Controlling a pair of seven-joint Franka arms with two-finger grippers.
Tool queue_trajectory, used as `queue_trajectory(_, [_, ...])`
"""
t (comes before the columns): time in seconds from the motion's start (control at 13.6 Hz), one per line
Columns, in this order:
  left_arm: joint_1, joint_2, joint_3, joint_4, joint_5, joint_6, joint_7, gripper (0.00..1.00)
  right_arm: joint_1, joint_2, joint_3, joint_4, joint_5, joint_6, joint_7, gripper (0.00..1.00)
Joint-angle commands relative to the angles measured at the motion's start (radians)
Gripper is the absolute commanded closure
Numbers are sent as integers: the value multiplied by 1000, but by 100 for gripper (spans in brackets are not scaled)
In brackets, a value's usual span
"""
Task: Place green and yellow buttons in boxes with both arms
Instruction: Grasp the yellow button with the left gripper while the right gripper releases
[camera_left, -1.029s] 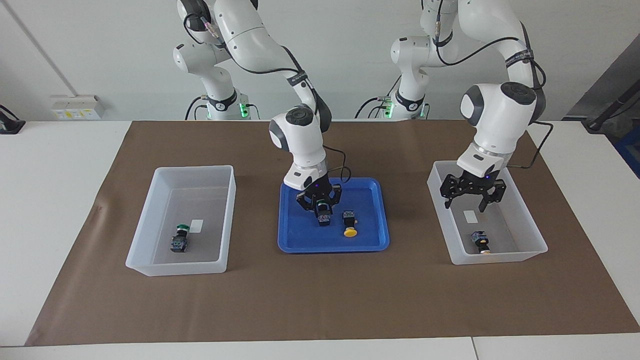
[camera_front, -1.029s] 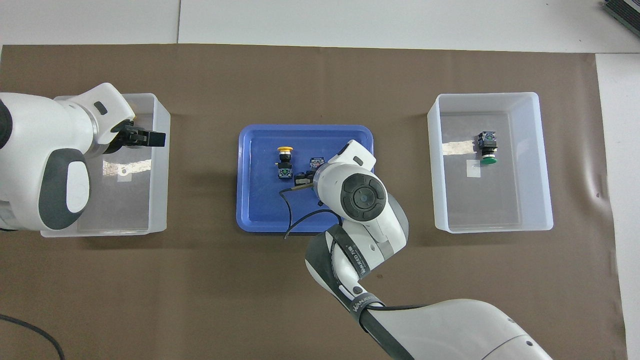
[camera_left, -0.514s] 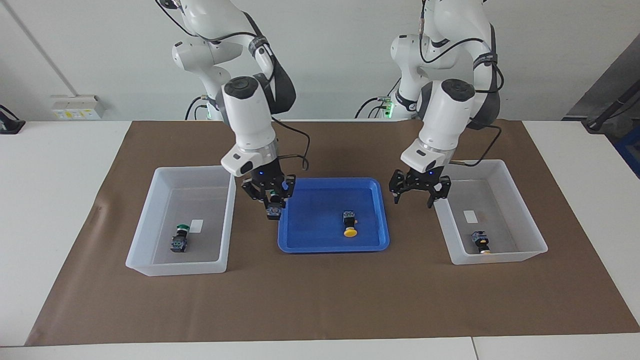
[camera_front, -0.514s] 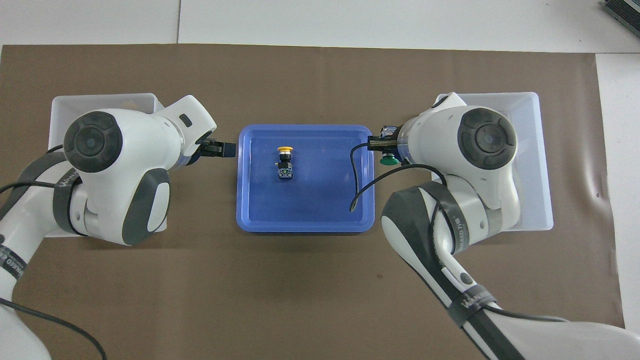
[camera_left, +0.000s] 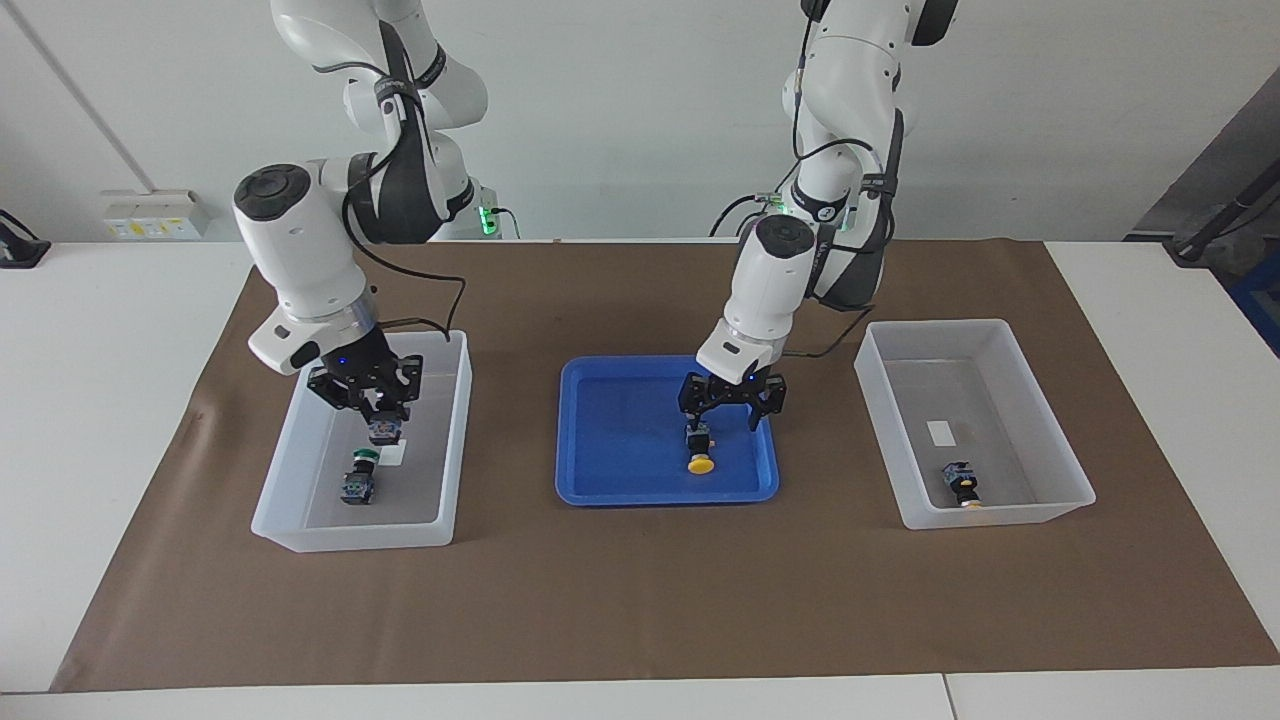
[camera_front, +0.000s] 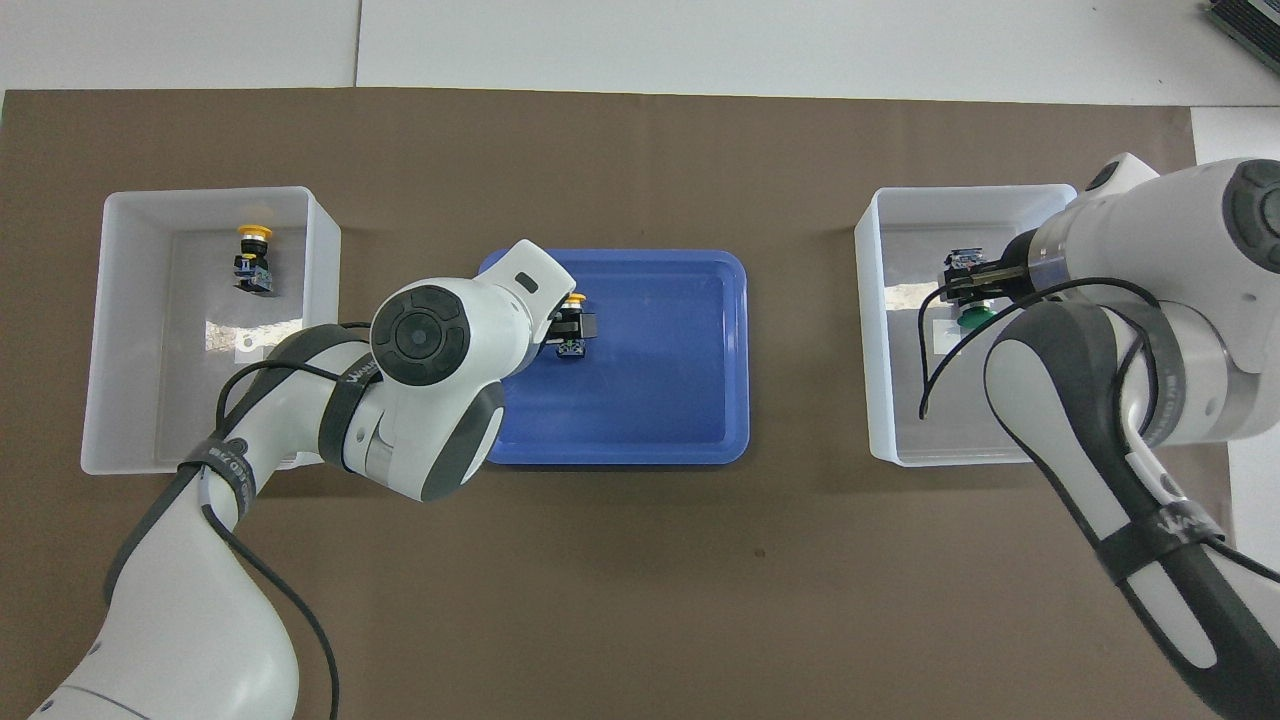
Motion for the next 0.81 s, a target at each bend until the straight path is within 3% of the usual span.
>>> queue_trajectory(0.0, [-35, 45, 18, 23, -1, 70, -54, 0, -40, -56, 15, -119, 7, 17, -62, 100])
queue_trajectory(0.22, [-40, 62, 18, 22, 2, 81, -57, 0, -40, -56, 16, -190, 41, 82, -60, 100])
queue_trajectory(0.44, [-41, 68, 17, 11, 2, 85, -57, 39, -39, -39, 16, -239, 89, 167, -60, 100])
queue_trajectory(0.59, [-41, 67, 18, 11, 3, 73, -57, 78, -26, -39, 16, -268, 102, 188, -56, 98])
queue_trajectory(0.73, [-41, 62, 21, 14, 3, 59, -57, 97, -26, -39, 16, -279, 127, 191, -57, 87])
